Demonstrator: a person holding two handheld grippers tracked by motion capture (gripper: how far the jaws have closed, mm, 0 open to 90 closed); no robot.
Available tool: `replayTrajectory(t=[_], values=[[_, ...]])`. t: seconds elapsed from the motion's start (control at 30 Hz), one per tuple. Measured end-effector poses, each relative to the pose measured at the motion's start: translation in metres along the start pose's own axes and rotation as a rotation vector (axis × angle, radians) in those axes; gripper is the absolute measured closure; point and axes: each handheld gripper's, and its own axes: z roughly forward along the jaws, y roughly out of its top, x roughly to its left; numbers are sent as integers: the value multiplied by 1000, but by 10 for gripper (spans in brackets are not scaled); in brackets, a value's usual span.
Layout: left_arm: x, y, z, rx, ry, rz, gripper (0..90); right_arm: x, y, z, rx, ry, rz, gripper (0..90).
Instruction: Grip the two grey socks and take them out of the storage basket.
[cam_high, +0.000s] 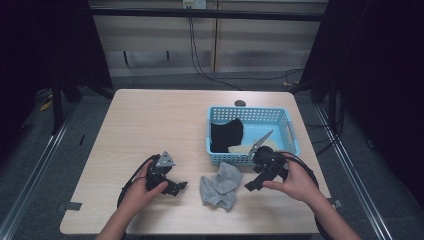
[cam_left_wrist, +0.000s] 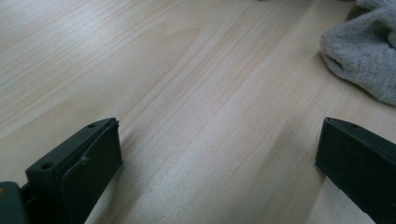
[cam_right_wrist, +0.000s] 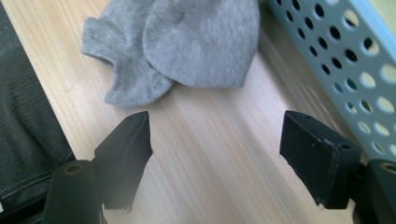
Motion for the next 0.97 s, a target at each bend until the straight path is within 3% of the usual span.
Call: replayTrajectory(t=[0.4, 0.63, 0.83, 0.97], values=[[0, 0, 0, 0, 0, 0, 0, -8, -28, 12, -50, -20, 31, 244], [0, 0, 0, -1, 0, 0, 0, -9, -41, 17, -62, -79, 19, 247], [0, 0, 0, 0, 0, 0, 0, -4, -46, 24, -70, -96, 5, 247], [0, 0, 0, 0, 0, 0, 0, 3, -38, 25, -84, -97, -3, 240]])
